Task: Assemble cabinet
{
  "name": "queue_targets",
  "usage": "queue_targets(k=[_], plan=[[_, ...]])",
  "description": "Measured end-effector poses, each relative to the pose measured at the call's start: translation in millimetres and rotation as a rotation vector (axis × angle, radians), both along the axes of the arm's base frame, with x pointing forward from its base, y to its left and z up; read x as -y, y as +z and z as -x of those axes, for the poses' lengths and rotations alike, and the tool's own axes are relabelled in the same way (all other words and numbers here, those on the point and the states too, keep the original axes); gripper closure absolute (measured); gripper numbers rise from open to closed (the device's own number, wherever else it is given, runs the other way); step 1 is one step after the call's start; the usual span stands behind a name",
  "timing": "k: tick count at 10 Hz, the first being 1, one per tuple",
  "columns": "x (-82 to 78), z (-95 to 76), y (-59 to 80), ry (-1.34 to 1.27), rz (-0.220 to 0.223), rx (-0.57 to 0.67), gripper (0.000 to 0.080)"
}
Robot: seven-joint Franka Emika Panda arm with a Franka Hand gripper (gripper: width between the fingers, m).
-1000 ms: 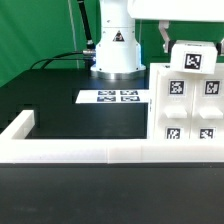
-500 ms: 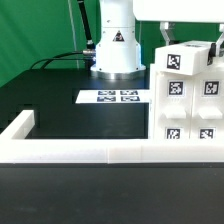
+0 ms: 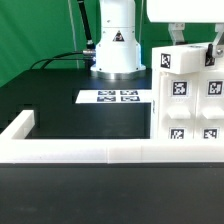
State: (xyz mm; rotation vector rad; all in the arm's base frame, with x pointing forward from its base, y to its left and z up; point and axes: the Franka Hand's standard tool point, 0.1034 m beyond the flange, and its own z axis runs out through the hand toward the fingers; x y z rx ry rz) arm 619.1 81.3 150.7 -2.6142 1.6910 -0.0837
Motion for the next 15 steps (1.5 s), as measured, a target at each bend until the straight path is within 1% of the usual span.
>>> queue_targets(k=[3,4,7,10,11,12,13,14,15], plan=[[-2.7,0.0,0.1,-0.156,-0.024,0.0,0.0239],[-3.0,0.0,0.1,-0.185,-0.026,0.0,0.0239],[-5.3,3.2,0.2,-0.469,-0.044,-0.002,0.0239],[-2.4,4.6,0.1,-0.776,-0.094,-0.002,0.0239],[-2.6,4.4,1.3,-0.829,-0.122,-0.008,0.0239],[-2.4,4.1,1.7,-0.843,-0.136,-0.011,0.0239],[-2.5,3.8,1.9,-0.85,-0.146,-0.013,0.0239],[-3.1,3.8,1.8,-0.822,-0.146,-0.011,0.0239],[-3.6,4.1,1.1,-0.811,-0.145,-0.012,0.0159]])
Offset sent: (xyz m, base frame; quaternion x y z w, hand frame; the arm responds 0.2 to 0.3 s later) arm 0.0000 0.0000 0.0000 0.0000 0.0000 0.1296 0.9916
